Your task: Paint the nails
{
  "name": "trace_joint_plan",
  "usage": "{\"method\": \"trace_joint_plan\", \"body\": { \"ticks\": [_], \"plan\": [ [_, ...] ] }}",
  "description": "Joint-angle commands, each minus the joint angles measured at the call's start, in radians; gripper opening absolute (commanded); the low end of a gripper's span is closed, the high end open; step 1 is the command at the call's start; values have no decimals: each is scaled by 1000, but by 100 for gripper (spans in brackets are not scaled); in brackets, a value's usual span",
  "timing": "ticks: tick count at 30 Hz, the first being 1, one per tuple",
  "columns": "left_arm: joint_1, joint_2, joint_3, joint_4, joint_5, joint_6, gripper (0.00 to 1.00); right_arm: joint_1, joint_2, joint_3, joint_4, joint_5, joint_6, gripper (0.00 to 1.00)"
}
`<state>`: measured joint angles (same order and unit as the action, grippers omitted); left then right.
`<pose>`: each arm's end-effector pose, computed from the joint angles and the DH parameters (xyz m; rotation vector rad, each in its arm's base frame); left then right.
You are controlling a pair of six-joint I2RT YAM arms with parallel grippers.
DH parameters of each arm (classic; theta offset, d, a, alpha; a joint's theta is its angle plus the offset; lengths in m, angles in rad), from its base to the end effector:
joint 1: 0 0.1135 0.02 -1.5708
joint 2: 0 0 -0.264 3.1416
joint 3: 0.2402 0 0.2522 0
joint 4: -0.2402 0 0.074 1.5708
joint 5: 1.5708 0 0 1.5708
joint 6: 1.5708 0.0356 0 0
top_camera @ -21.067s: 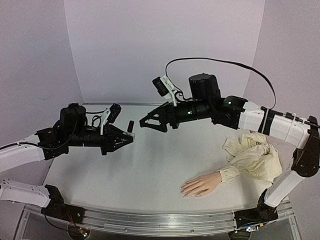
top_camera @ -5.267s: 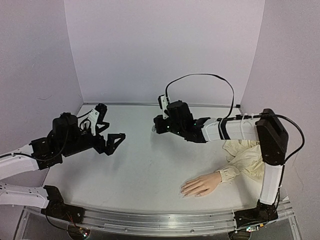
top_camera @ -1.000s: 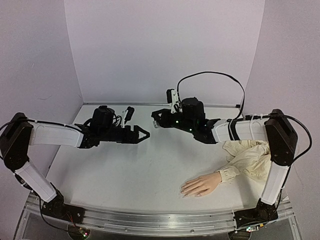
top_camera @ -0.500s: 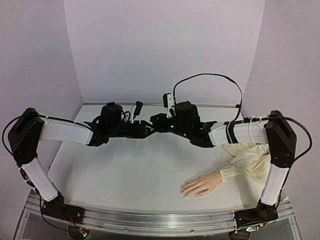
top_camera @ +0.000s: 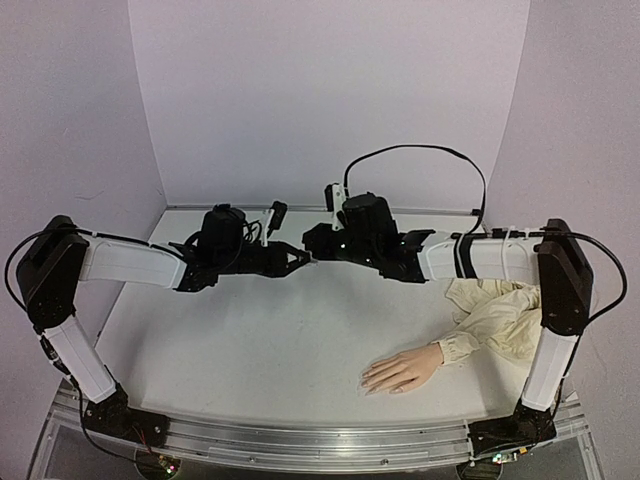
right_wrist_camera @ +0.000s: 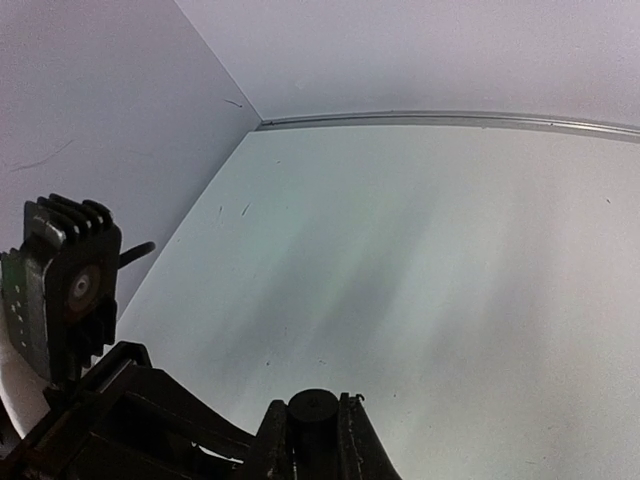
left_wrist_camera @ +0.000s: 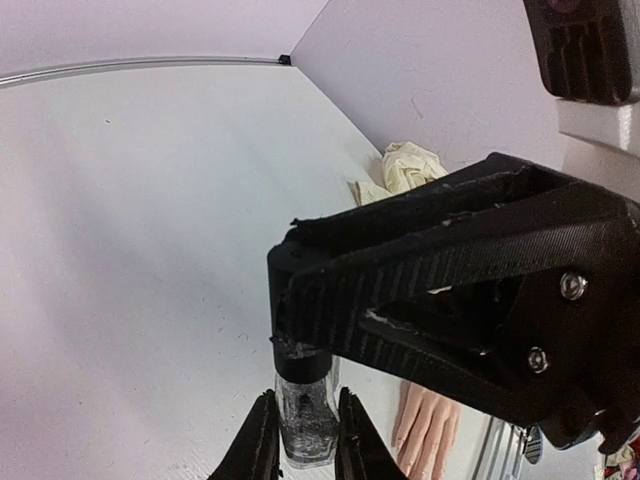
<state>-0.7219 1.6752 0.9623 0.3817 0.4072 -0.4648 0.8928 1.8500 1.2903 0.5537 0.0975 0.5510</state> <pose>0.2706 -0.2570 0.2265 0.5585 1.9808 -1.1609 0.2797 0.3418 0.2874 -0.2049 1.6652 1.0394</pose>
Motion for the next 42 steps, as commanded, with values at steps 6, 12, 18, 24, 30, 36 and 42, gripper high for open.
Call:
{"method": "trace_joint_plan", "body": {
  "ticks": [6, 12, 18, 24, 30, 36, 42],
  "plan": [
    [-55, -56, 10, 2, -133, 325, 0, -20, -32, 190, -382, -202, 39, 58],
    [-90, -80, -16, 0, -180, 432, 0, -54, -8, 279, -546, -264, 5, 59],
    [-111, -87, -33, -8, -218, 495, 0, -55, 14, 326, -607, -265, -28, 43],
    [-112, -97, -40, -17, -241, 519, 0, -54, 43, 350, -651, -293, -47, 44],
    [-113, -100, -37, -24, -247, 533, 0, -54, 53, 352, -661, -310, -58, 38],
    [-116, -101, -40, -32, -253, 540, 0, -55, 49, 349, -661, -302, -67, 0],
    [-114, -150, -87, -66, -370, 475, 63, -54, -1, 202, -510, -151, -122, 0]
  ]
}}
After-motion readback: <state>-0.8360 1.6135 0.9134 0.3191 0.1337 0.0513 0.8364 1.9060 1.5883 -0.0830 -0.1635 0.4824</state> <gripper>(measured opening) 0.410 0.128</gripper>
